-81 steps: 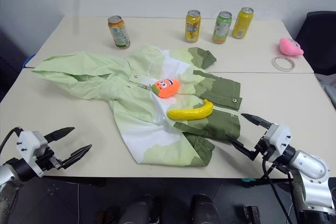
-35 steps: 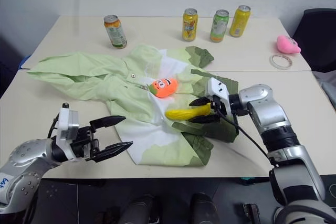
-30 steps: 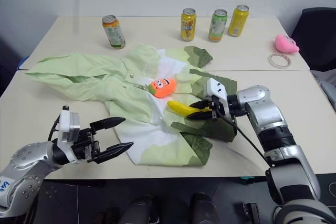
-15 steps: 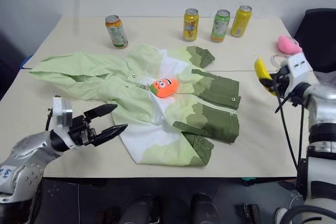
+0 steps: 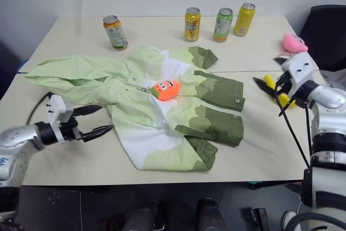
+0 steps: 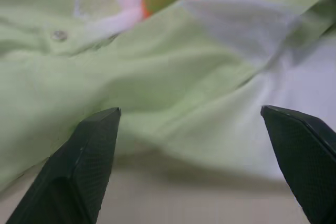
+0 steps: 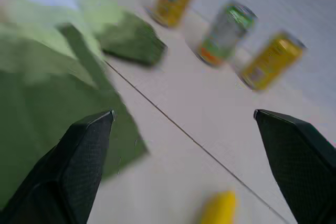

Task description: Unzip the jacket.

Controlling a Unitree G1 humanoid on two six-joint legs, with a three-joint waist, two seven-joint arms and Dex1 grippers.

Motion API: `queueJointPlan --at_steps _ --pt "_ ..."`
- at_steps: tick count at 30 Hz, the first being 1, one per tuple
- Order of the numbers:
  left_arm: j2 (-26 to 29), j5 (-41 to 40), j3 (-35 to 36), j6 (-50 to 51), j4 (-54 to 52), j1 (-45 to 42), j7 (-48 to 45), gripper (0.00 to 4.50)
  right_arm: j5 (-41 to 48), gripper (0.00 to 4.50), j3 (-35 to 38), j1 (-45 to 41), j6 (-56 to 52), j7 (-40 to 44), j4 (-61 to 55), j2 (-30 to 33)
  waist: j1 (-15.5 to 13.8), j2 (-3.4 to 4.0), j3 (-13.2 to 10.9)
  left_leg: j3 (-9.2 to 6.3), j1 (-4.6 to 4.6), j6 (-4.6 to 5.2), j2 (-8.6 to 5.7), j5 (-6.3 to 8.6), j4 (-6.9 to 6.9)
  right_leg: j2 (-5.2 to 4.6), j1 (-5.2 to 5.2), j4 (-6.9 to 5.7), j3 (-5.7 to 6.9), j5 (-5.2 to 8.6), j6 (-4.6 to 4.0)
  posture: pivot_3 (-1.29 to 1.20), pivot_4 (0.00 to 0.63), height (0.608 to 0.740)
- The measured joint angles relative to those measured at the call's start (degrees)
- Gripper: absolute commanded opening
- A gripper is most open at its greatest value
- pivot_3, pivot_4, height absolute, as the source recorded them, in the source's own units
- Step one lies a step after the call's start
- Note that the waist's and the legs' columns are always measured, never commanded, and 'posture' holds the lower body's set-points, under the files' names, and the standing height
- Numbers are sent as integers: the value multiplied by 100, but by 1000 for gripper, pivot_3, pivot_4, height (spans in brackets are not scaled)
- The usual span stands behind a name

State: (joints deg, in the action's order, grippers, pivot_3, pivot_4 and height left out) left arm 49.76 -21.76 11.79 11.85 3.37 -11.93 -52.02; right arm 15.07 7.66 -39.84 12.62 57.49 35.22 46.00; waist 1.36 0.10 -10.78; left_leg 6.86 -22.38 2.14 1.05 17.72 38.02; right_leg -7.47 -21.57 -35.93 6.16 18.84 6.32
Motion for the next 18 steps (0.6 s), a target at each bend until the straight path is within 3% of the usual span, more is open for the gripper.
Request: queueJointPlan --at_steps 4,8,13,18 --pt "58 1286 -626 -1503 856 -206 127 4500 1038 4455 -349 1914 -1577 611 -3057 55 -140 -1 1 -13 -2 7 -7 14 1 -17 4 0 3 0 0 0 150 740" --pt "-265 2012 -970 -2388 1591 -993 655 4500 1396 4455 -745 3150 -2645 461 -4949 62 -278 -3 0 -4 -13 28 -20 10 24 -22 2 1 14 -14 23 0 150 740" --pt "-405 2783 -1161 -3176 3235 -2244 1534 4500 1191 4455 -794 3483 -2723 43 -5595 -219 -266 -36 17 3 -7 28 -20 10 19 -21 -2 -1 37 -22 38 0 150 740" --pt "-793 2990 -1597 -3875 4772 -3224 1056 4500 254 4455 -948 3346 -2549 -679 -5341 -409 -257 -40 19 20 -6 29 -22 11 14 -12 -9 -1 81 -21 36 0 150 740"
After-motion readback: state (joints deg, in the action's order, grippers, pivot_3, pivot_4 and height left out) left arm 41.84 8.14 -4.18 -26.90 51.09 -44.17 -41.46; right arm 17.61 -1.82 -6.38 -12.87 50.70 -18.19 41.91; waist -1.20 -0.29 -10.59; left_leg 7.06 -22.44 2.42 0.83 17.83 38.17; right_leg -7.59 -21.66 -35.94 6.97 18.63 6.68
